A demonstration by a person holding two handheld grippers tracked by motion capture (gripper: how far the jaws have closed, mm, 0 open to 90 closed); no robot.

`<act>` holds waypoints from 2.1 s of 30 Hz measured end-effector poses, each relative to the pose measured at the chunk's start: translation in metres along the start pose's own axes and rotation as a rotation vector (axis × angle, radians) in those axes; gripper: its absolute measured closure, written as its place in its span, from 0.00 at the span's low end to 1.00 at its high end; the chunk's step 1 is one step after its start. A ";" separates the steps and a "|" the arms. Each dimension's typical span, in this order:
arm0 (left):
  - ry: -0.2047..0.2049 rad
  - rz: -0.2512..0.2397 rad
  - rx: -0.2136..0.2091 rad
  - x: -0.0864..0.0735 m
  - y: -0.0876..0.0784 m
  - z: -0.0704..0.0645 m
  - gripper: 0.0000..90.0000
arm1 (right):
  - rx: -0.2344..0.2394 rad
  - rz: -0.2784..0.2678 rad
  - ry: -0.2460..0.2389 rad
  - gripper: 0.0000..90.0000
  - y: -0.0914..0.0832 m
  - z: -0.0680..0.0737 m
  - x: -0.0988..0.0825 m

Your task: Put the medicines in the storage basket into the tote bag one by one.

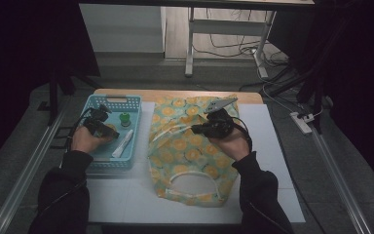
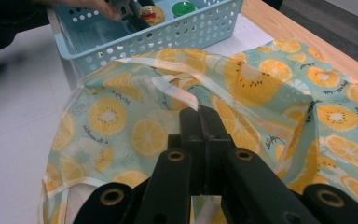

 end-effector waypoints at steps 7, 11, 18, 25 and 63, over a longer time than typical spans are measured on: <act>-0.022 0.008 -0.005 -0.001 -0.001 0.000 0.22 | -0.001 0.000 0.002 1.00 0.000 0.000 0.000; -0.039 -0.001 -0.027 -0.001 -0.003 0.000 0.23 | -0.001 -0.003 0.005 1.00 0.000 -0.001 0.000; -0.047 -0.078 -0.088 0.000 -0.013 -0.002 0.23 | -0.004 -0.011 0.008 1.00 -0.001 -0.002 0.000; 0.007 -0.136 -0.117 0.004 -0.027 -0.012 0.23 | -0.008 -0.017 0.018 1.00 -0.002 -0.004 0.000; 0.254 -0.324 -0.230 -0.038 -0.088 -0.085 0.23 | -0.015 -0.038 0.029 1.00 -0.003 -0.004 0.001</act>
Point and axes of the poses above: each handheld gripper's, and its own axes: y roughly forward along the jaws, x roughly out of its top, z roughly to its left, the point moved 5 cm from there along y, roughly forward along the jaws, and after that the axes turned 4 degrees about z, right-handed, at the moved point
